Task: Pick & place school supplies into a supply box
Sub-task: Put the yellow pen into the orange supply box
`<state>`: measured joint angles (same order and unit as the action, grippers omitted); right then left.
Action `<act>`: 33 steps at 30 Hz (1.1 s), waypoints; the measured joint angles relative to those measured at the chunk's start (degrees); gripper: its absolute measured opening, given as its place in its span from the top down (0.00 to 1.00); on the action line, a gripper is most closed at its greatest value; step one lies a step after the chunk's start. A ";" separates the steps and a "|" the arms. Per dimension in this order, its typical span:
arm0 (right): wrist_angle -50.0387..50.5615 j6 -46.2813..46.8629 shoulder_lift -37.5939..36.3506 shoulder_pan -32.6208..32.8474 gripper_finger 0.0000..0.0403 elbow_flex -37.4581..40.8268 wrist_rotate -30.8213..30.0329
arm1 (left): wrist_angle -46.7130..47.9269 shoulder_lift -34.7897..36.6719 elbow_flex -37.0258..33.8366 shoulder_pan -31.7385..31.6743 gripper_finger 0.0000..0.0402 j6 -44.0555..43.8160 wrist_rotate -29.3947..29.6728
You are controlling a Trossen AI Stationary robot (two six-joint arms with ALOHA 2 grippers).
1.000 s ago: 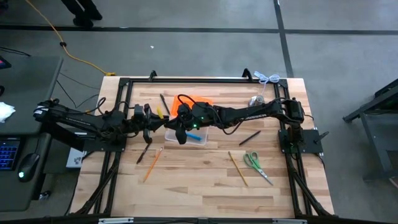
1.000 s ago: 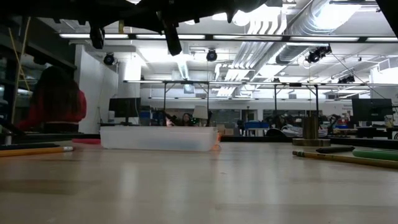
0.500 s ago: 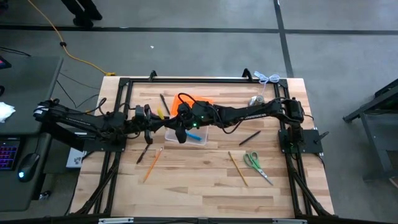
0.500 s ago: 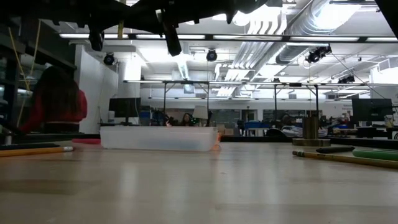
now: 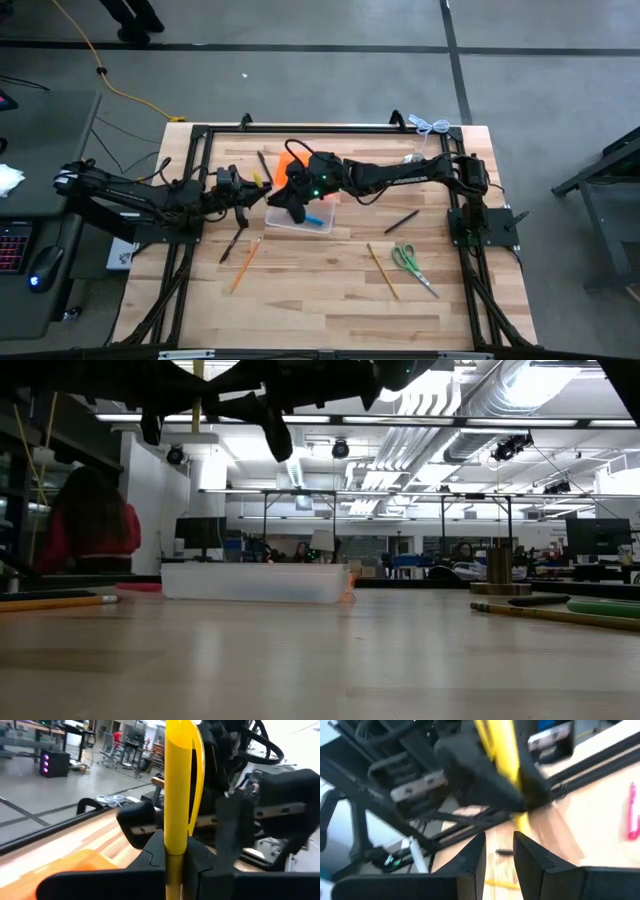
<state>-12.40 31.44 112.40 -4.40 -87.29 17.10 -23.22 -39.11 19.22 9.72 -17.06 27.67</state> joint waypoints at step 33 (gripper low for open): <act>10.94 0.62 0.00 -7.35 0.99 -0.02 2.76 | 22.39 4.22 -0.02 0.00 0.88 -2.90 0.95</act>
<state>-1.46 32.05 112.40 -11.75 -87.31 19.86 -0.83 -34.89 19.20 9.72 -19.96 28.62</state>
